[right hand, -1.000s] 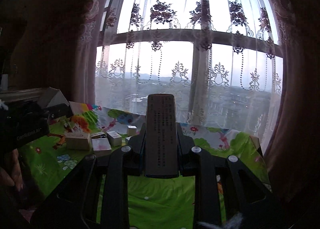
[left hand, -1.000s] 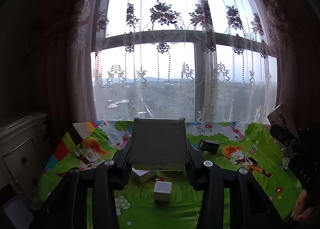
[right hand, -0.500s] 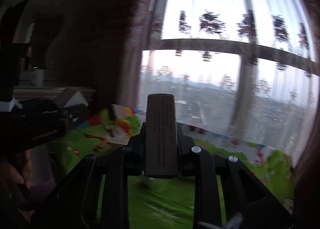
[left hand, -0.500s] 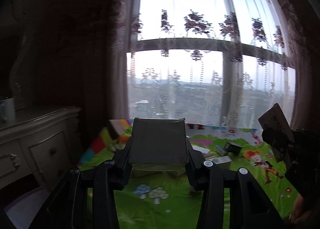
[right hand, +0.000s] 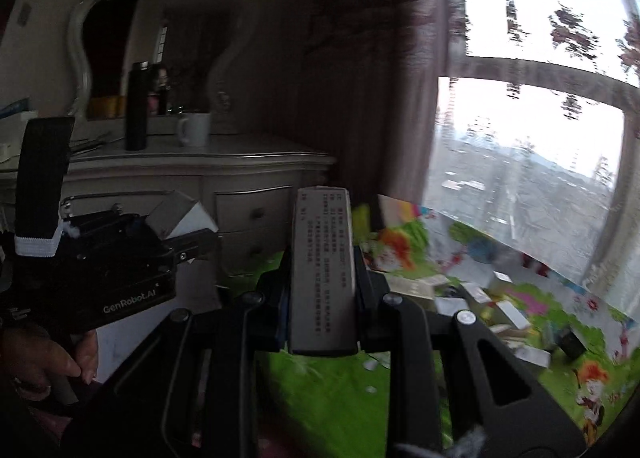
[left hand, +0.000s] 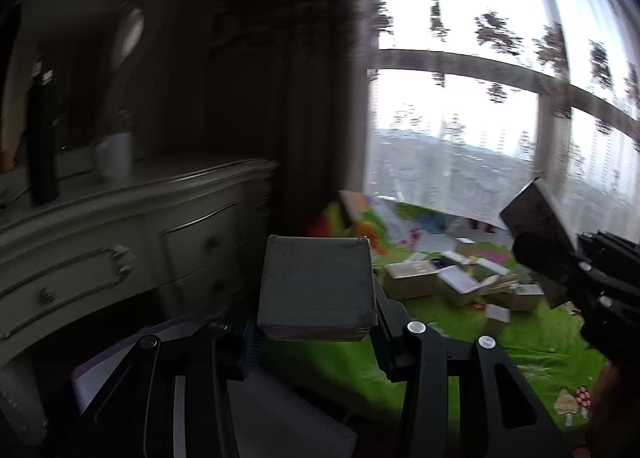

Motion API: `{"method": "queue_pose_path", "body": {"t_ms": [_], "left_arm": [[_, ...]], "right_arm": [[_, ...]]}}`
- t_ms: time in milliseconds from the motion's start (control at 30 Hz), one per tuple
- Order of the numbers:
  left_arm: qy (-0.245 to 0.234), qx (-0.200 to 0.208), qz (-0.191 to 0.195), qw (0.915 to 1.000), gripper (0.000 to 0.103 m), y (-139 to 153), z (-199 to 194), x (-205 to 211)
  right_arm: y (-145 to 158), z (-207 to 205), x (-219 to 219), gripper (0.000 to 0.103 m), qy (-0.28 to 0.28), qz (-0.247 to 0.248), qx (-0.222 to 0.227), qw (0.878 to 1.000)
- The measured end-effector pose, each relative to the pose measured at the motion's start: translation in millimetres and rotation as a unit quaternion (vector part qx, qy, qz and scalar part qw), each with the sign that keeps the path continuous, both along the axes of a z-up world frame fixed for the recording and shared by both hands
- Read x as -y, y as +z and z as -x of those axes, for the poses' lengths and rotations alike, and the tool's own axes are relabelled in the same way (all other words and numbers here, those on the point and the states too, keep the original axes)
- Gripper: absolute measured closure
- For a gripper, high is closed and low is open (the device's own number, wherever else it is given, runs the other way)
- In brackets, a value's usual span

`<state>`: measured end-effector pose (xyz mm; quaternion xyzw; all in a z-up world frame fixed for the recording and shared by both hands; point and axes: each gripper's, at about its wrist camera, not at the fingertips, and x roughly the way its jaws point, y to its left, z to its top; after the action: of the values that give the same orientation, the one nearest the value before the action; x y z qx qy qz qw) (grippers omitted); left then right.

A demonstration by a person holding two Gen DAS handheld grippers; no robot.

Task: Organize rigid objects
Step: 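Carry both white boxes over the purple-rimmed storage box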

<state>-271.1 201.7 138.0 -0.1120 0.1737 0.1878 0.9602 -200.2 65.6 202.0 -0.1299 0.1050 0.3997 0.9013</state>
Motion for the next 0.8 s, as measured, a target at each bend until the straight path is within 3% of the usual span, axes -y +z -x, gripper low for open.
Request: {"method": "queue_pose_path", "body": {"t_ms": [267, 333, 433, 567, 800], "left_arm": [[0.068, -0.023, 0.008, 0.9974, 0.057, -18.0, 22.3, -44.8], [0.075, -0.042, 0.011, 0.9963, 0.057, -24.7, 22.8, -52.1], [0.079, -0.083, 0.044, 0.9924, 0.057, -46.4, 34.3, -68.4], [0.081, -0.139, 0.116, 0.9801, 0.057, -74.1, 34.2, -94.4], [0.108, -0.212, 0.173, 0.9559, 0.057, -113.6, 47.9, -123.1]], "right_arm": [[-15.9, 17.0, -60.9, 0.075, 0.071, 0.056, -0.005, 0.996], [-21.7, 21.8, -71.7, 0.075, 0.088, 0.071, -0.017, 0.993], [-33.2, 32.7, -89.2, 0.075, 0.117, 0.106, -0.046, 0.986], [-54.8, 31.9, -119.0, 0.075, 0.155, 0.161, -0.103, 0.969], [-97.8, 26.8, -168.6, 0.075, 0.179, 0.25, -0.182, 0.934]]}}
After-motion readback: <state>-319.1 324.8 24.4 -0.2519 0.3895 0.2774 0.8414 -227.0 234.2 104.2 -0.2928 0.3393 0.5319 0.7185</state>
